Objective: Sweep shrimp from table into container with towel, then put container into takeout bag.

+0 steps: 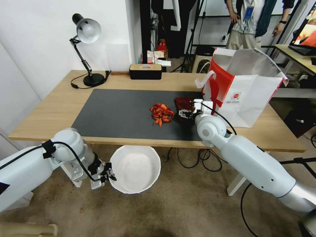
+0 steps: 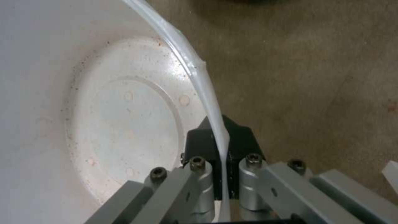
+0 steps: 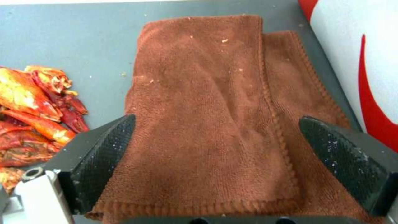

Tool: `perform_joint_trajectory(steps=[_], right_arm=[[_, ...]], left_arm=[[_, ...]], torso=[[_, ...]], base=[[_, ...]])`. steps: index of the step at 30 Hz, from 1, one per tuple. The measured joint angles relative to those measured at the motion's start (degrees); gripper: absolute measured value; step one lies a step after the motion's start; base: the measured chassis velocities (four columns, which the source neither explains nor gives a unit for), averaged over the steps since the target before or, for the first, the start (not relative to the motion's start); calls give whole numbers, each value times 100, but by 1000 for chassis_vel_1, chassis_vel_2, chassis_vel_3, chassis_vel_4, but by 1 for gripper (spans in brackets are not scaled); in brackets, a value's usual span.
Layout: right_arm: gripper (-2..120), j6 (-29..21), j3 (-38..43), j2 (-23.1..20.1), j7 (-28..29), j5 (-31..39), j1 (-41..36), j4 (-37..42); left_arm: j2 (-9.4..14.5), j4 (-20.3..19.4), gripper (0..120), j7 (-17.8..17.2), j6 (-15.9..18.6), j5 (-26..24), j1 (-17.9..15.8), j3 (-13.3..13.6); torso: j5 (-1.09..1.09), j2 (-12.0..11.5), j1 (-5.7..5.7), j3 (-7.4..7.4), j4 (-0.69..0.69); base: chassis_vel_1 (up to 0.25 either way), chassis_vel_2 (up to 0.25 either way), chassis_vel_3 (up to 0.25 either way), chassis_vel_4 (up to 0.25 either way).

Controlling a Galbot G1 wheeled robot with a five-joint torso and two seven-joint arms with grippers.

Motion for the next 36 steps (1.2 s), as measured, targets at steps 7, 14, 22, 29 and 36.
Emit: perform_joint_trajectory(steps=[7, 14, 22, 29, 36], right_arm=[[100, -1, 38, 16, 33, 0, -68, 5], [100, 6, 100, 27, 75, 4, -140, -38], [93, 29, 121, 79, 97, 52, -157, -78], [72, 65, 138, 118, 107, 85, -162, -105], [48, 96, 150, 168, 110, 106, -174, -112]], left_arm=[[10, -1, 0, -59, -15, -5, -25, 27], [15, 0, 0, -86, -22, -11, -60, 74], [15, 4, 0, -88, -22, -30, -129, 140], [12, 2, 0, -90, -23, -33, -127, 169], [17, -3, 0, -95, -32, -34, -121, 169]], torso=[[0, 0, 0, 0, 0], [0, 0, 0, 0, 0], [0, 0, 0, 0, 0], [-1, 2, 0, 0, -1], [-1, 2, 0, 0, 0]], base=[[0, 0, 0, 0], [0, 0, 0, 0], [0, 0, 0, 0], [0, 0, 0, 0], [0, 0, 0, 0]])
